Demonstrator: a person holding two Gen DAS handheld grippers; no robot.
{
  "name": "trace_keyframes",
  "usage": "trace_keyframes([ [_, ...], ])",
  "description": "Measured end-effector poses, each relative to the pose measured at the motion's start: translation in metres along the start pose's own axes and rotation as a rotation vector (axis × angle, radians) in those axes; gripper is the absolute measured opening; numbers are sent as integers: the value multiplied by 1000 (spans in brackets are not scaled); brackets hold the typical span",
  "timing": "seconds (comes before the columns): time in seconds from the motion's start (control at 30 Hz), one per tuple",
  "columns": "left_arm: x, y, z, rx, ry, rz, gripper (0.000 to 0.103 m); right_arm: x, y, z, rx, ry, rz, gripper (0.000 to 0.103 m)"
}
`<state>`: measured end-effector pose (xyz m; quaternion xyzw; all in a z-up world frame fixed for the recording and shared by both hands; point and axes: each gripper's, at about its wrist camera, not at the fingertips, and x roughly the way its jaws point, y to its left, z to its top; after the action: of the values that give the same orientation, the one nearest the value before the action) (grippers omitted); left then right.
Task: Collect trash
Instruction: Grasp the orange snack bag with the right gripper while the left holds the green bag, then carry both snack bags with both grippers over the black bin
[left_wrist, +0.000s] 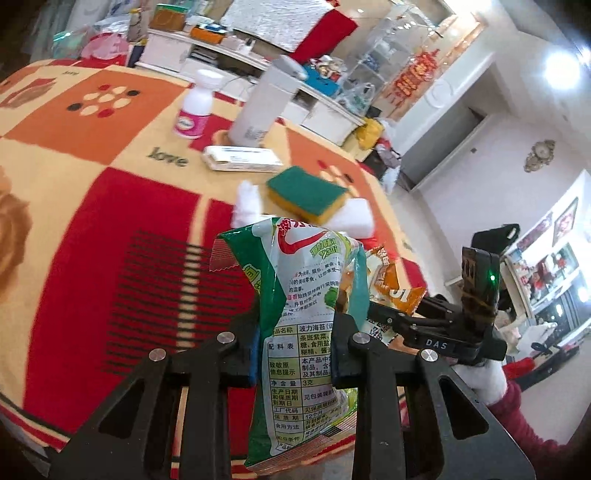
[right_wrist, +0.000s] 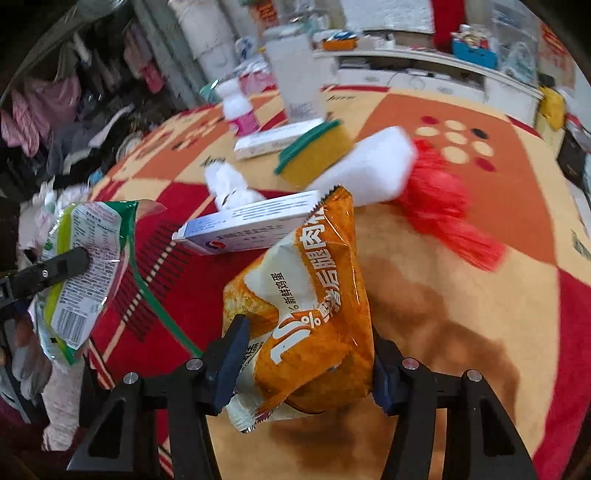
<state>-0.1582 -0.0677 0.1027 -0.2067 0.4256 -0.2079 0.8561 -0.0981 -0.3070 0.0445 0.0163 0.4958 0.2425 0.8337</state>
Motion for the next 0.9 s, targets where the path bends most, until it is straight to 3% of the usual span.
trace_keyframes([
  [0.63,89,-137,-3,208,119,-121,24,-116,-110,-69,283,-206,-101,56],
  [0.9,129,-192,-7,290,175,-171,24,-156,-156,-94,365,-259,-182,56],
])
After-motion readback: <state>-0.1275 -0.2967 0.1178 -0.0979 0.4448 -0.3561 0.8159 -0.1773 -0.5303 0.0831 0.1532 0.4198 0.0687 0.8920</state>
